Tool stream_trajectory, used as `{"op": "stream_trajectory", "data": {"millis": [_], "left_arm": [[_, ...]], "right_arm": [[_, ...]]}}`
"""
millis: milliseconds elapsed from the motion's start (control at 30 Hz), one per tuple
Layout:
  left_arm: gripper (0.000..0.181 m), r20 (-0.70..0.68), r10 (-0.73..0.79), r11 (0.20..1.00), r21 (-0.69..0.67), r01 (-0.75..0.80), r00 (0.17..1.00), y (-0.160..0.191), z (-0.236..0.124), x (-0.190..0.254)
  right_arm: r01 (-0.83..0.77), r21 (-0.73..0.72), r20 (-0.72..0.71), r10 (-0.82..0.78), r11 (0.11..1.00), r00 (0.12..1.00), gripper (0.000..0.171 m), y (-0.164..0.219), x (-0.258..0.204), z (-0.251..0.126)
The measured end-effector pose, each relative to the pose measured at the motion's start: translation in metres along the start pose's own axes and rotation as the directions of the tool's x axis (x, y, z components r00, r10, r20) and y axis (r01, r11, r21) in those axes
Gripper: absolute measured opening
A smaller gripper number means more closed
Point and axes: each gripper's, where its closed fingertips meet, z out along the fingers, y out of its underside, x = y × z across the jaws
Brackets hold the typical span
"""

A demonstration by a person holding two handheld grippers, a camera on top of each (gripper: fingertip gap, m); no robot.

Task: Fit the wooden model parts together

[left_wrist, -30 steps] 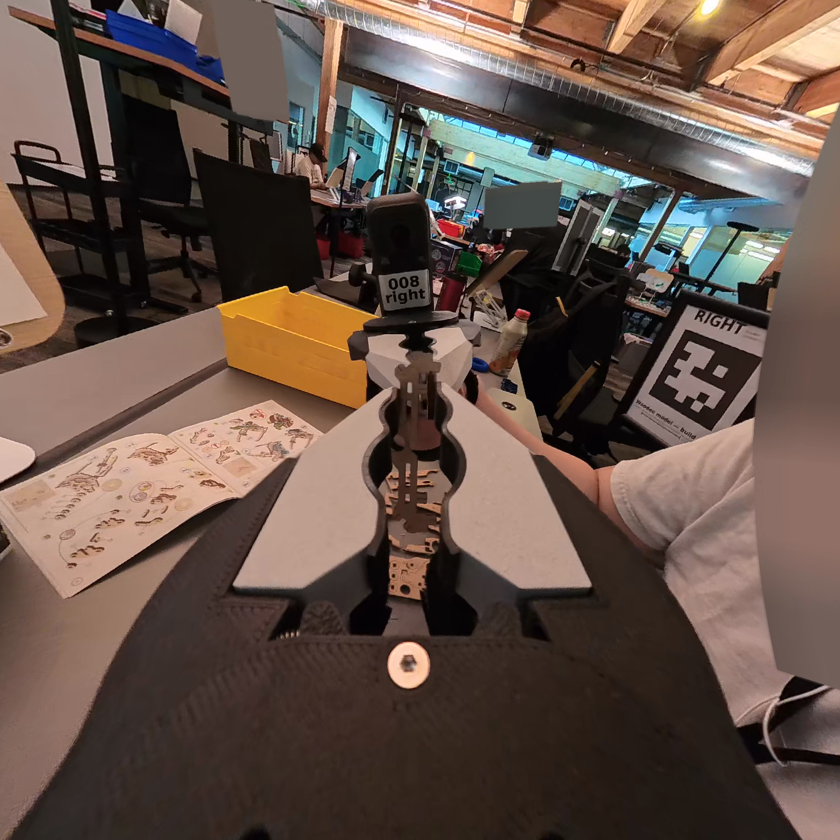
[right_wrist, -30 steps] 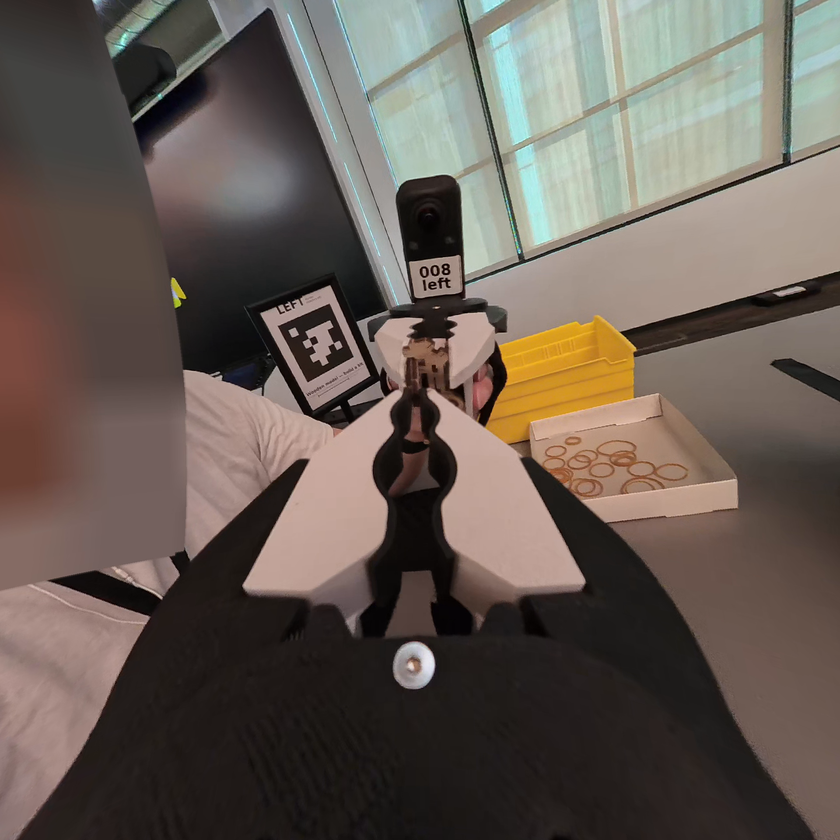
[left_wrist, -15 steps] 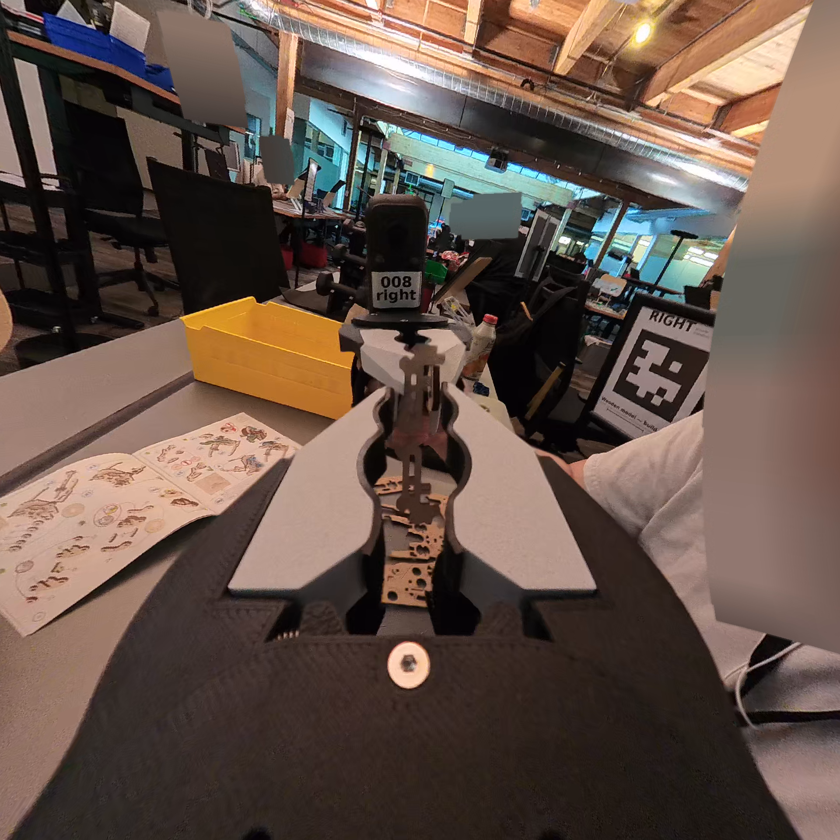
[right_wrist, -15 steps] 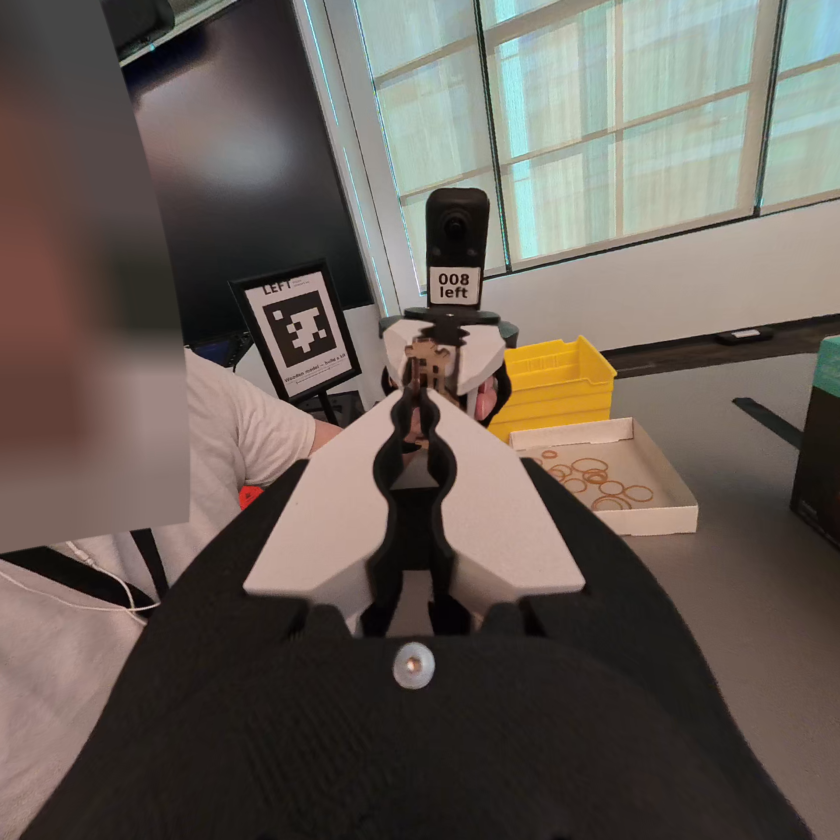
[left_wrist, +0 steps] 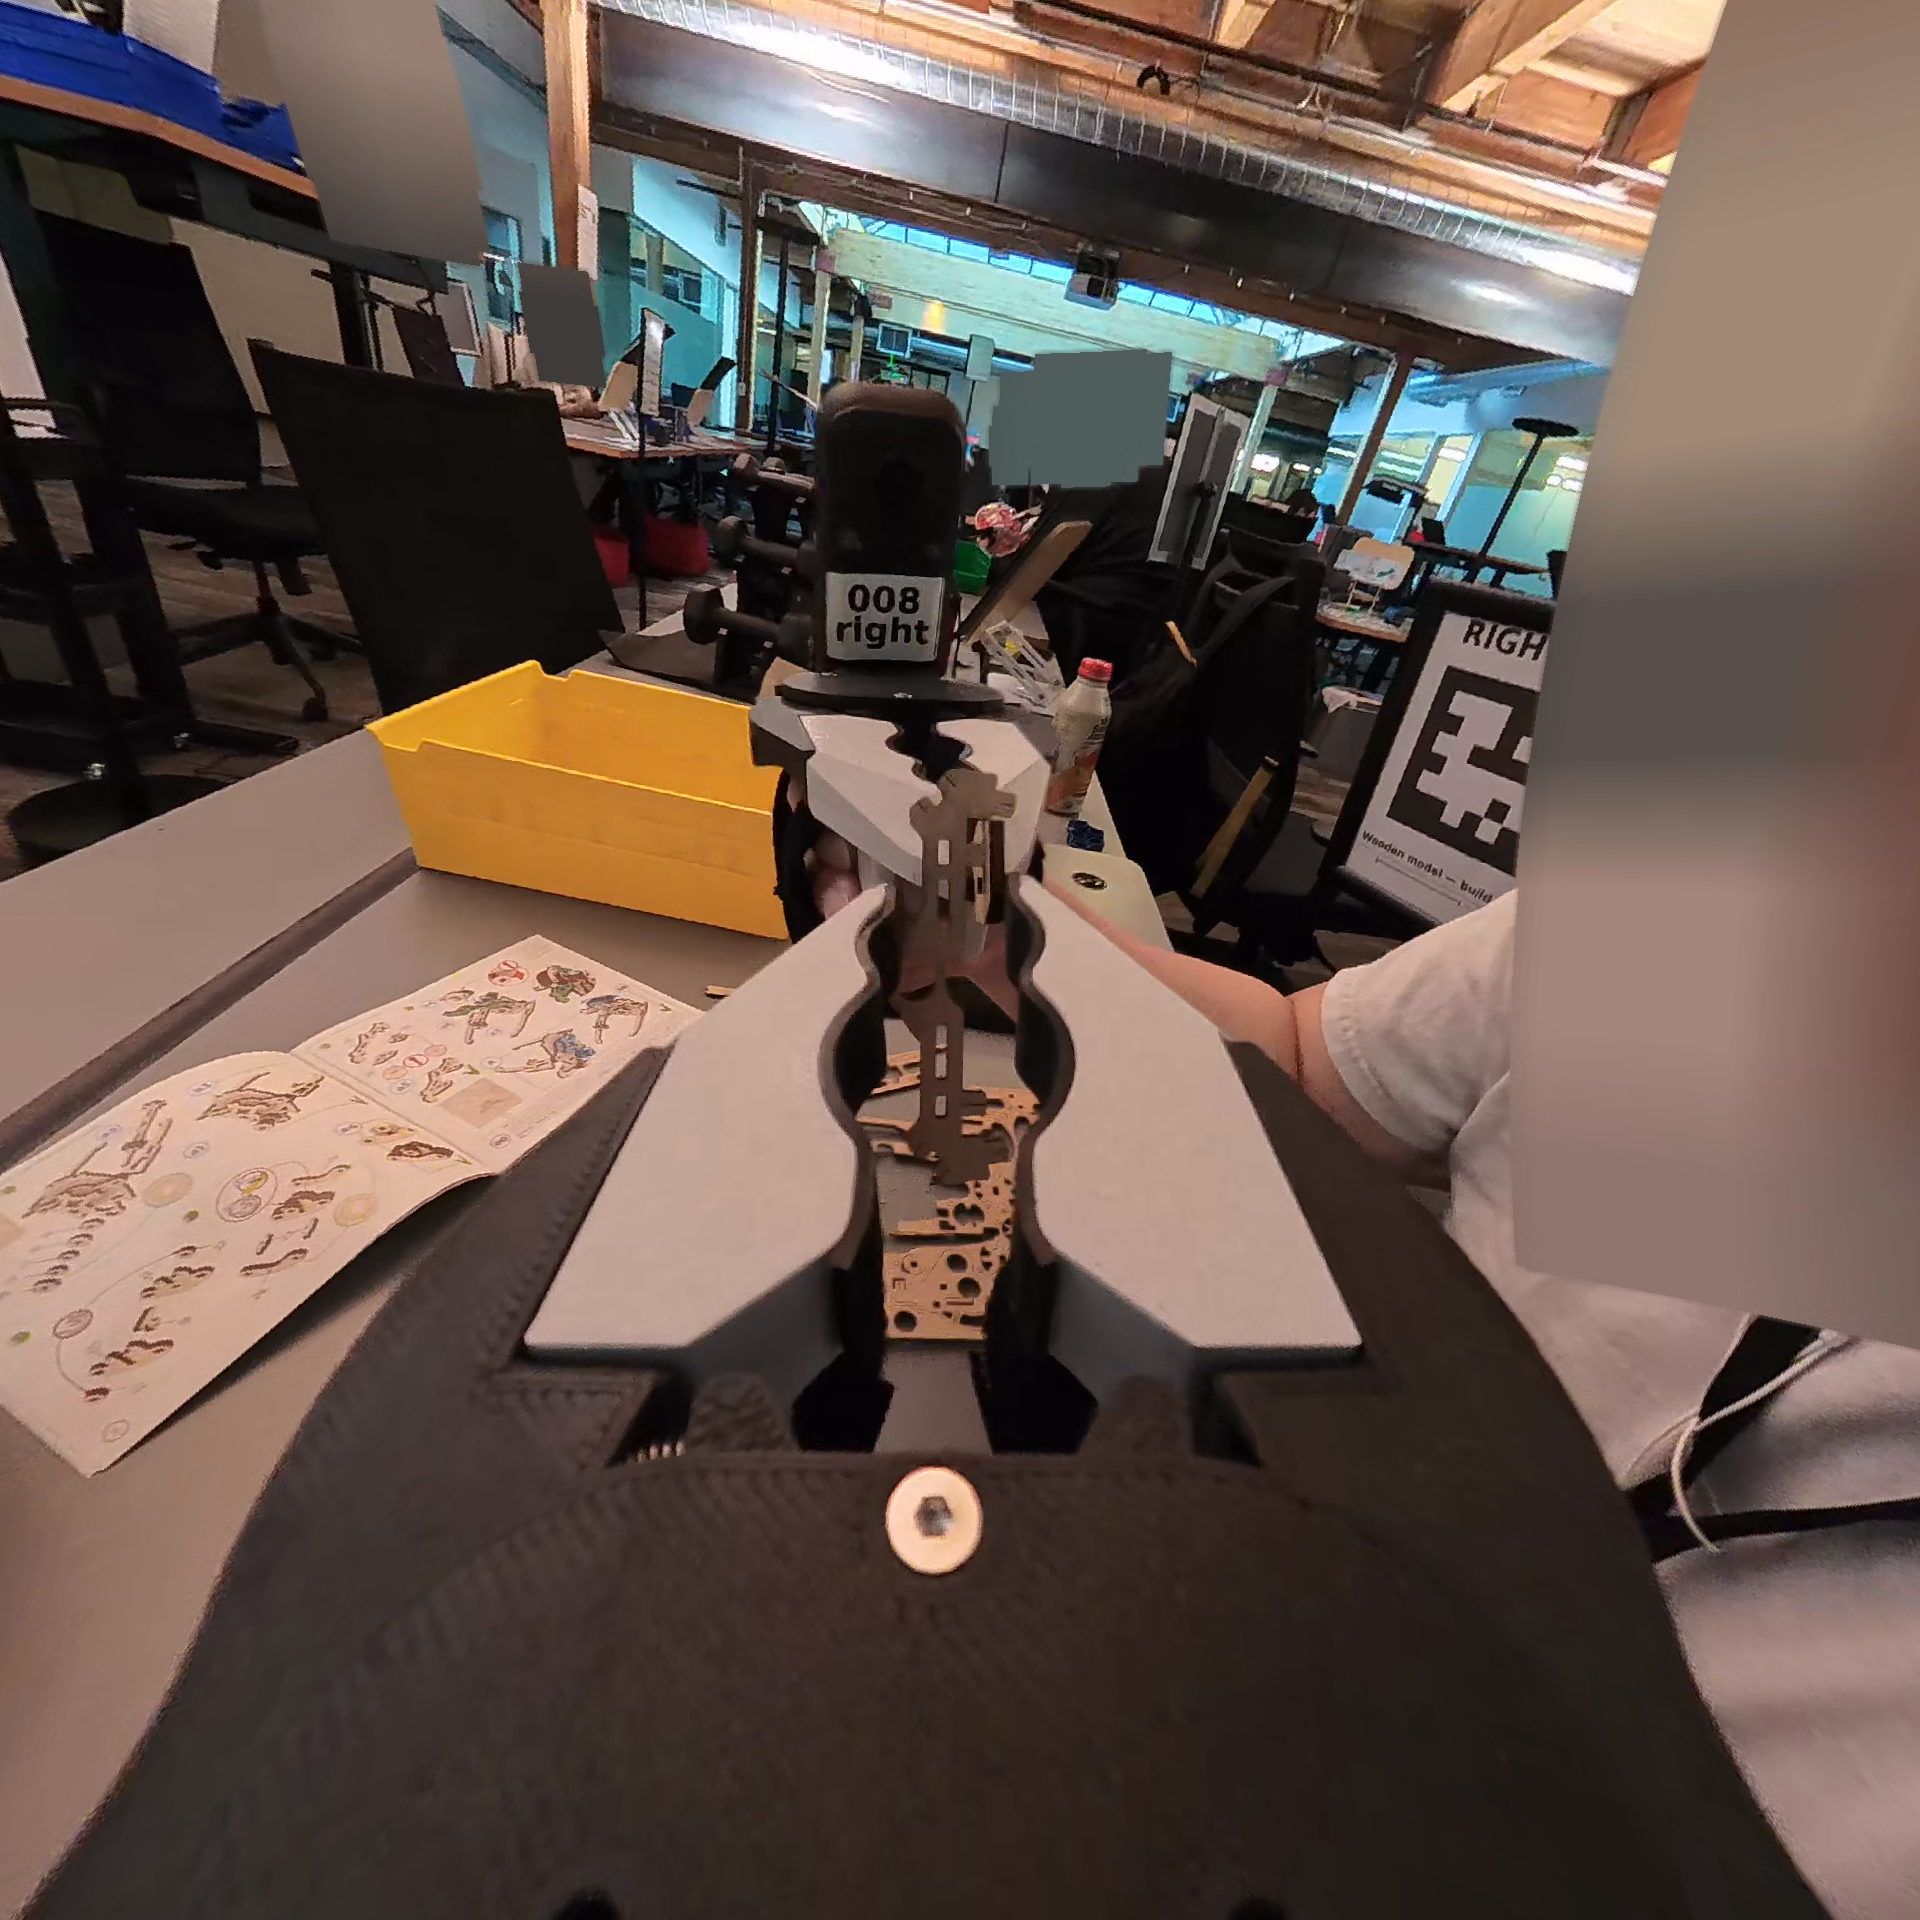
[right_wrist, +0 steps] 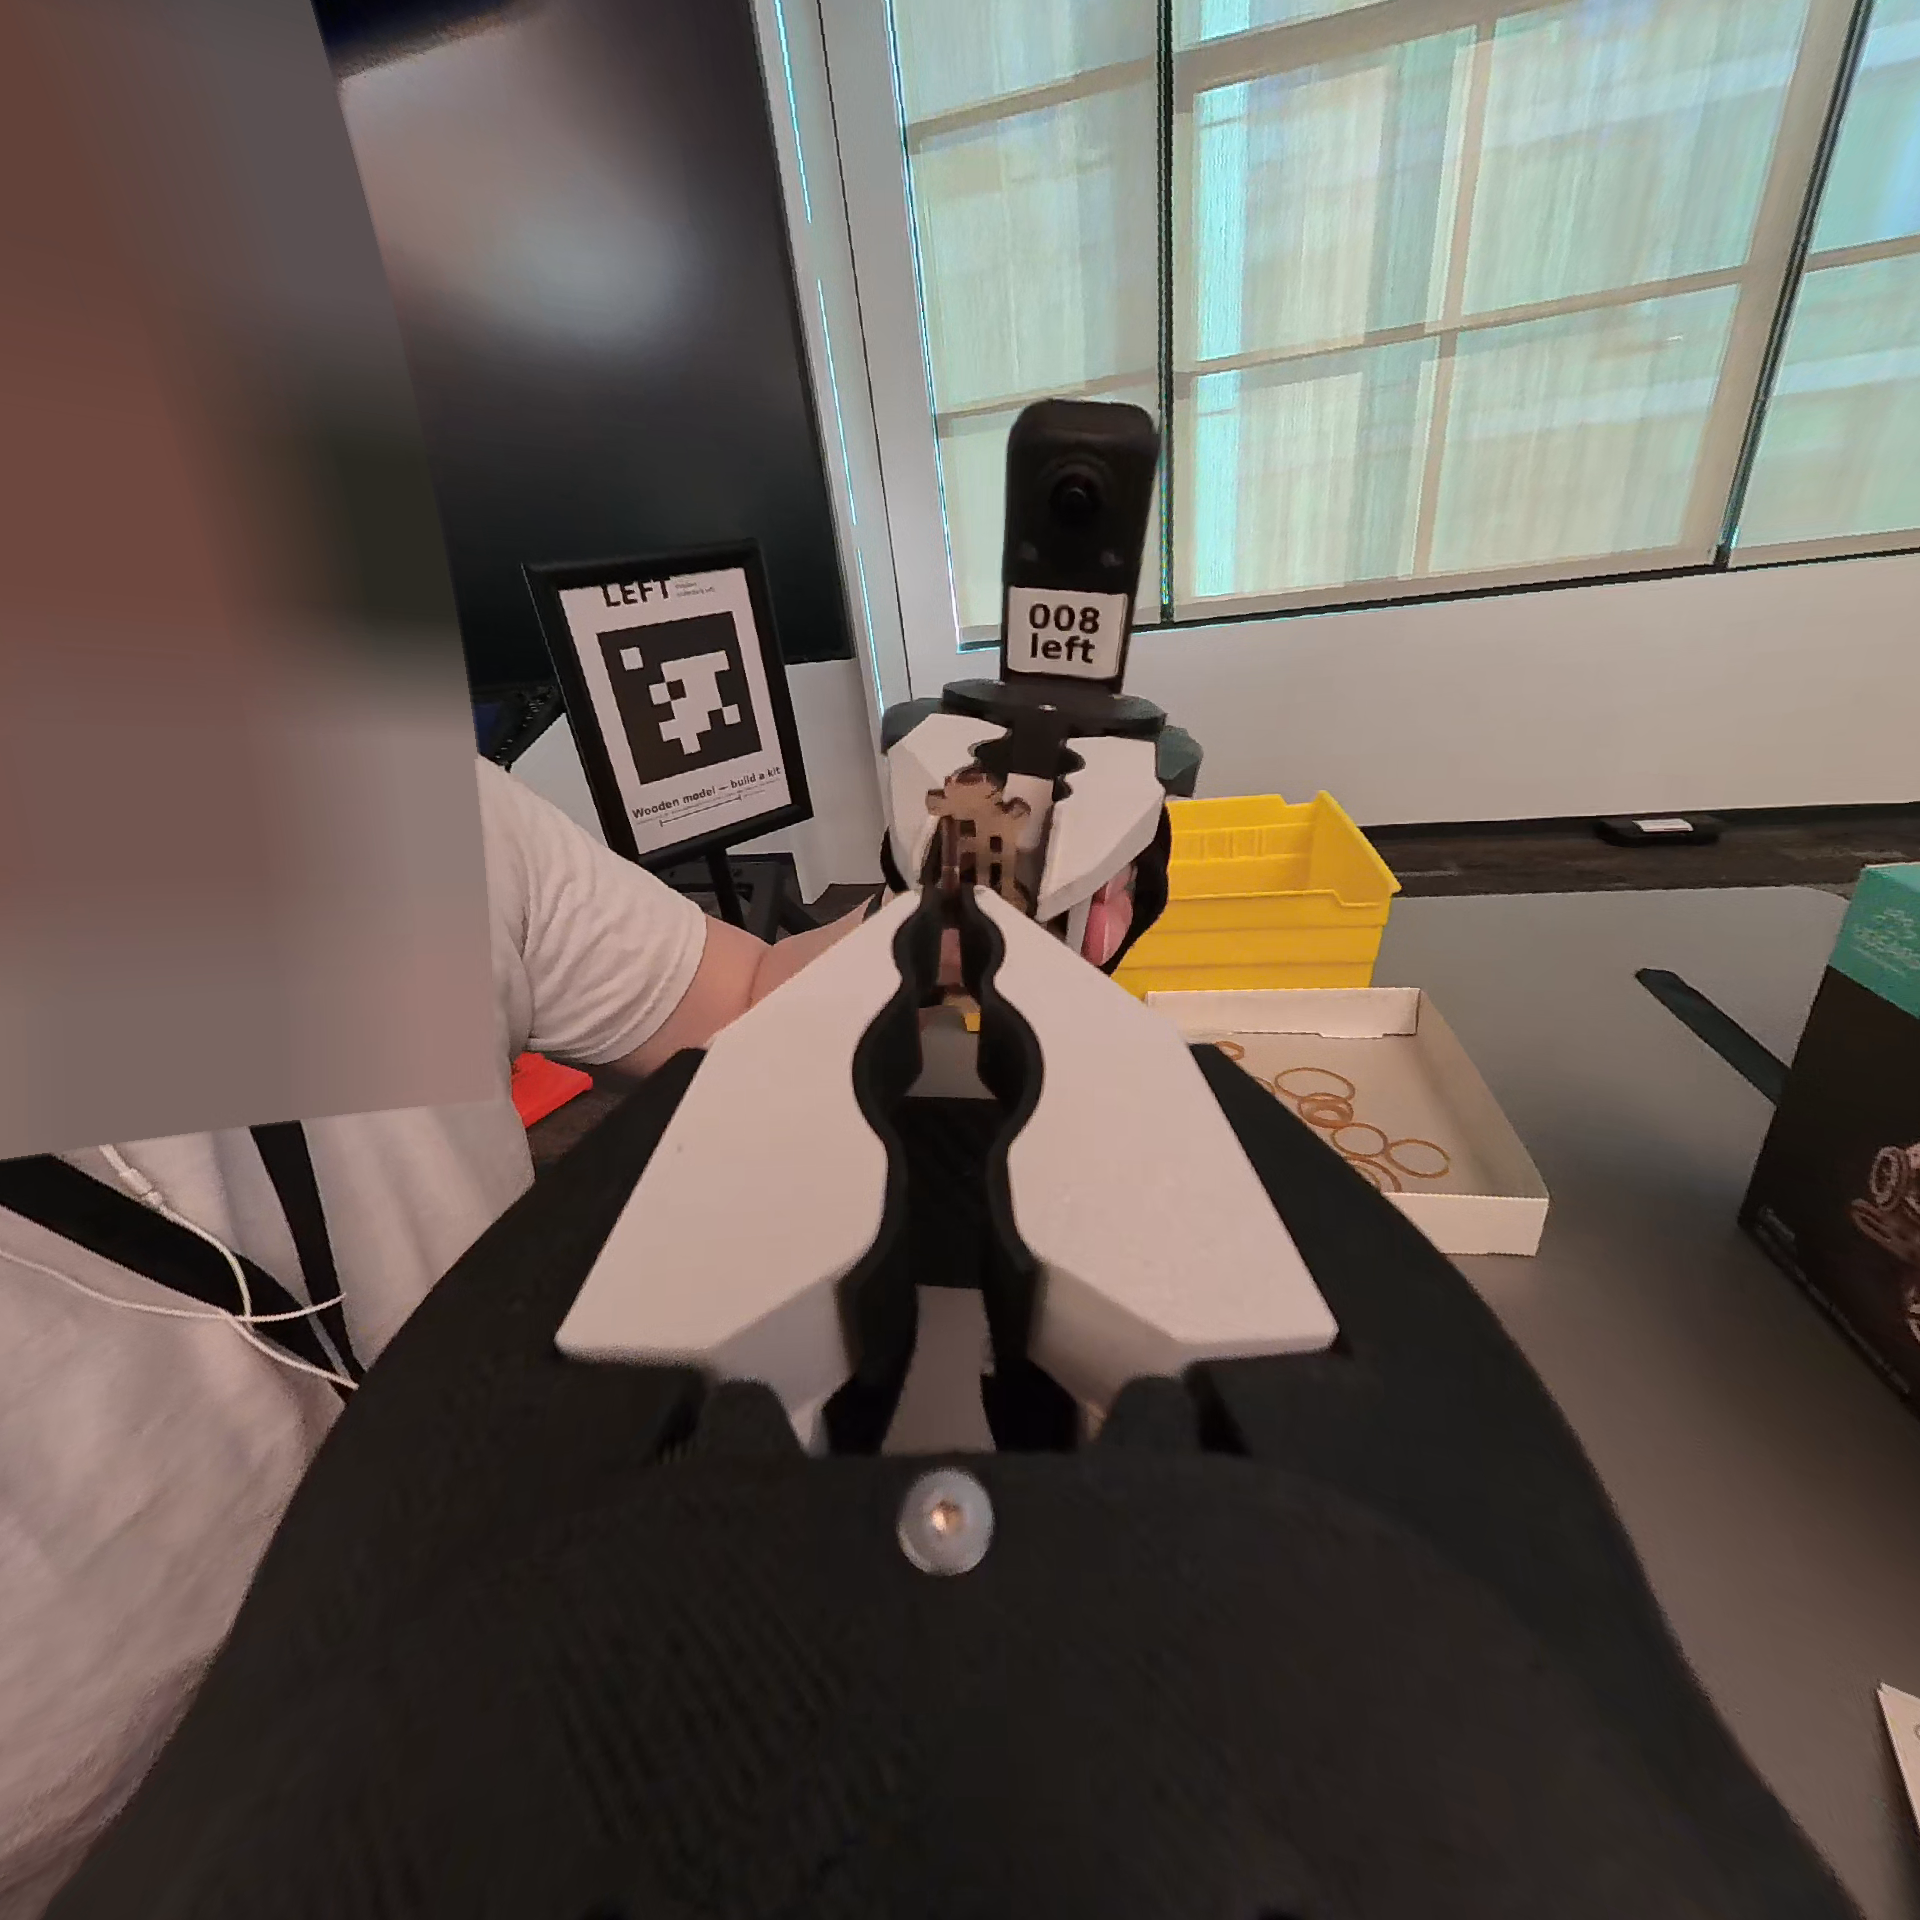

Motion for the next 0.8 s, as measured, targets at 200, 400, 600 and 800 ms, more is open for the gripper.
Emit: {"op": "stream_trajectory", "data": {"millis": [200,400,600,800], "left_arm": [[0.013,0.034,0.074,0.997,-0.019,-0.073,0.997,0.0,0.001,0.002],[0.013,0.043,0.141,0.989,-0.054,-0.138,0.989,0.005,0.005,0.005],[0.013,0.043,0.207,0.972,-0.121,-0.201,0.977,0.014,0.009,0.01],[0.013,0.078,0.248,0.964,-0.119,-0.238,0.965,0.011,0.009,0.008]], "right_arm": [[0.033,0.064,-0.06,-0.029,0.997,0.998,0.016,-0.013,0.005,-0.003],[-0.004,0.043,-0.014,0.005,0.999,1.0,0.015,-0.007,0.001,0.002],[-0.031,0.011,0.034,0.031,0.999,0.999,0.019,-0.001,-0.006,0.006],[-0.021,0.022,0.022,0.02,1.0,1.0,0.014,-0.004,-0.005,0.004]]}}
